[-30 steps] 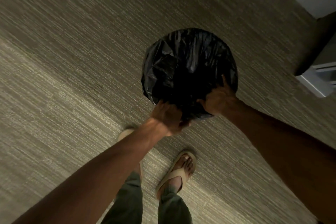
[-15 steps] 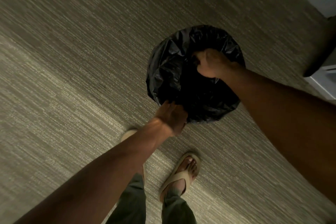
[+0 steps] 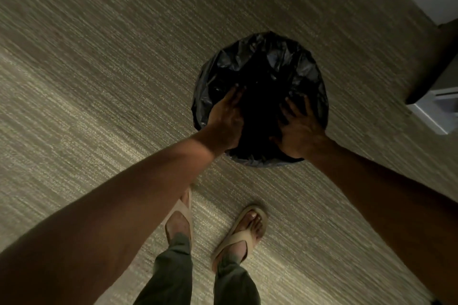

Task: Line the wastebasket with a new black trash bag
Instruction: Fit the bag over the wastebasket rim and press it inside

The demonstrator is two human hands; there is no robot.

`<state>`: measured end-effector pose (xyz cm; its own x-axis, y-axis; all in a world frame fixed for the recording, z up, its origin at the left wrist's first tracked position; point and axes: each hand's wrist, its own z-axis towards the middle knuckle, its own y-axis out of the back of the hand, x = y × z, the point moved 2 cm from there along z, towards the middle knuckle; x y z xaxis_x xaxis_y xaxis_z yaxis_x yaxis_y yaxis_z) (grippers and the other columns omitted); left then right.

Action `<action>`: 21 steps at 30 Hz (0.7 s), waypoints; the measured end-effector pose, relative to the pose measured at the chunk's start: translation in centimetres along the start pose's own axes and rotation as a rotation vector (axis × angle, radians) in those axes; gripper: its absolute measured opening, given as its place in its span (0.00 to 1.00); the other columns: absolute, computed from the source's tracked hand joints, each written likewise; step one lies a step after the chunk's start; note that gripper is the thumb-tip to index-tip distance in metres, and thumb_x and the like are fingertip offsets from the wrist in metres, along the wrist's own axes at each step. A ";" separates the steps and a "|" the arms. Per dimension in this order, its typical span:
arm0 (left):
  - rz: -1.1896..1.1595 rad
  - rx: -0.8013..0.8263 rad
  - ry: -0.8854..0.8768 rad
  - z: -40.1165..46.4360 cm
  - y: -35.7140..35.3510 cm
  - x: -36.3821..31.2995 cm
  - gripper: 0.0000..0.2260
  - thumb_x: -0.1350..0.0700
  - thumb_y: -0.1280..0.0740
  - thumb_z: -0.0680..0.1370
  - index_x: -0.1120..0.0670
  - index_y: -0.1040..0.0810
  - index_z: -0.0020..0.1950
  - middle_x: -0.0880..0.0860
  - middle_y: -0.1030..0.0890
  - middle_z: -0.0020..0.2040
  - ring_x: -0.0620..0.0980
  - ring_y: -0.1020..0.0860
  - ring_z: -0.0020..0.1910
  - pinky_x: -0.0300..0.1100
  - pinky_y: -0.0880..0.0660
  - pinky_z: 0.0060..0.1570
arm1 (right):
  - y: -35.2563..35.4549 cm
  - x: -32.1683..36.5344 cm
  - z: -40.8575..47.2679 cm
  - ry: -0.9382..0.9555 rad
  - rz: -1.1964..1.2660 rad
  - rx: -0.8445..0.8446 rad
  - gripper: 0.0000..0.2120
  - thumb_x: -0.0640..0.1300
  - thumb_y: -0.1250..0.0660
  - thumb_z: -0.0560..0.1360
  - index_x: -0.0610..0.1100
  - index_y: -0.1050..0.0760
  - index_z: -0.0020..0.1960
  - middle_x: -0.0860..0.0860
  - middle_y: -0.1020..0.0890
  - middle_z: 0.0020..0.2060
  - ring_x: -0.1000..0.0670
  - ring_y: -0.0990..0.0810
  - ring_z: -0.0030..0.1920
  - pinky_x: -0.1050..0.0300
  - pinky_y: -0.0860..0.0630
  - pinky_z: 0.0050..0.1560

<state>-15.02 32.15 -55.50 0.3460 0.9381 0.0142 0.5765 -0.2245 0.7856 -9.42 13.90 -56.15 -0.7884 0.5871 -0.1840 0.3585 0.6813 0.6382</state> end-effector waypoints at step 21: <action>0.031 -0.002 -0.163 1.2 2.8 0.5 0.16 0.52 0.37 0.80 0.56 0.18 0.64 0.57 0.18 0.65 0.58 0.21 0.67 0.50 0.27 0.66 | 1.2 2.0 -2.8 0.135 0.287 -0.347 0.38 0.69 0.54 0.81 0.44 0.27 0.75 0.44 0.22 0.71 0.42 0.30 0.76 0.36 0.47 0.80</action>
<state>-12.37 31.65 -54.08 0.4790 0.8757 -0.0614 0.5622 -0.2523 0.7876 -12.00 14.68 -53.70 -0.7482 0.6524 0.1207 0.4011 0.2999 0.8655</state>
